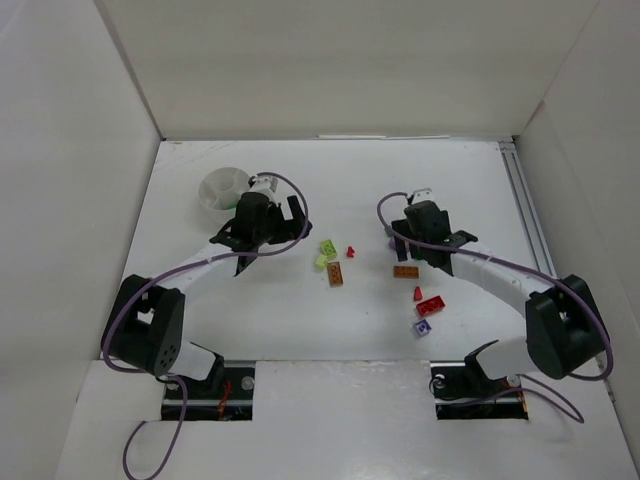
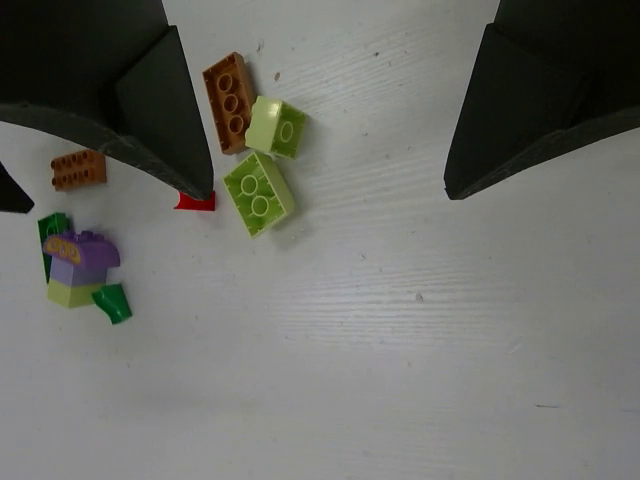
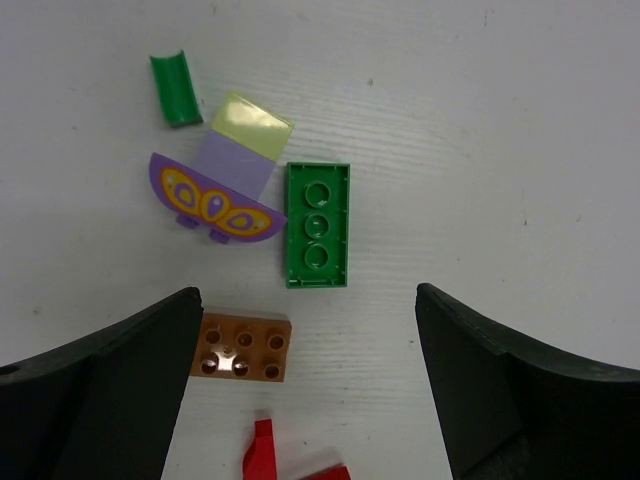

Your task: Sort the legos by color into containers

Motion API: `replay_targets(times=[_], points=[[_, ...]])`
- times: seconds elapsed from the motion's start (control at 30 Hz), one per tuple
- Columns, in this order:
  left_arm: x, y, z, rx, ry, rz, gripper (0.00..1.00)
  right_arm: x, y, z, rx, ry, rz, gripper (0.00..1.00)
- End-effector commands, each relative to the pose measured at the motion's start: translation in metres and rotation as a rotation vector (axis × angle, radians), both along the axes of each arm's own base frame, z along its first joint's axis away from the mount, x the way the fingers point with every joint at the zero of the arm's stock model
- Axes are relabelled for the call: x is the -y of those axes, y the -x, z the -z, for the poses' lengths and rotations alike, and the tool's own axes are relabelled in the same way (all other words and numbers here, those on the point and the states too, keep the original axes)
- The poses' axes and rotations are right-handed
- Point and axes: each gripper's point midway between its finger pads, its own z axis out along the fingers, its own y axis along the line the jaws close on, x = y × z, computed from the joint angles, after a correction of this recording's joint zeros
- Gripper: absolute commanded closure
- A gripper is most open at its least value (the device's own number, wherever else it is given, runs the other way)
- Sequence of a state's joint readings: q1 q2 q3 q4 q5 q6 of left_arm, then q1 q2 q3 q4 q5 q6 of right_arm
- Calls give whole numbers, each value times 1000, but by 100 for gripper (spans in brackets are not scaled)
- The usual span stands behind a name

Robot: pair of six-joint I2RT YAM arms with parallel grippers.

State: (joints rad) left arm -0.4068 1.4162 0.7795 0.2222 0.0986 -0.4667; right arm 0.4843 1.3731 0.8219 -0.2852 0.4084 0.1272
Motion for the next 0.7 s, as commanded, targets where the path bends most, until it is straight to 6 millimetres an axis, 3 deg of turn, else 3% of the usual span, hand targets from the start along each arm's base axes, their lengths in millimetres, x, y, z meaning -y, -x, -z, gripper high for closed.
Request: replay_targets(times=[0.0,0.17,0.5,0.67], points=[[17,3,-19,85,45,119,0,4,1,6,-67,-11,38,10],[20,7,-17,81,57,141,0,11,1,33,-139,15,58,18],[19,8,-27,110,67,141,0,20,-27,36,-147,-43,32,35],[17,8,-25,103,60,133,0,15,-34,48,-201,-70,-33,42]])
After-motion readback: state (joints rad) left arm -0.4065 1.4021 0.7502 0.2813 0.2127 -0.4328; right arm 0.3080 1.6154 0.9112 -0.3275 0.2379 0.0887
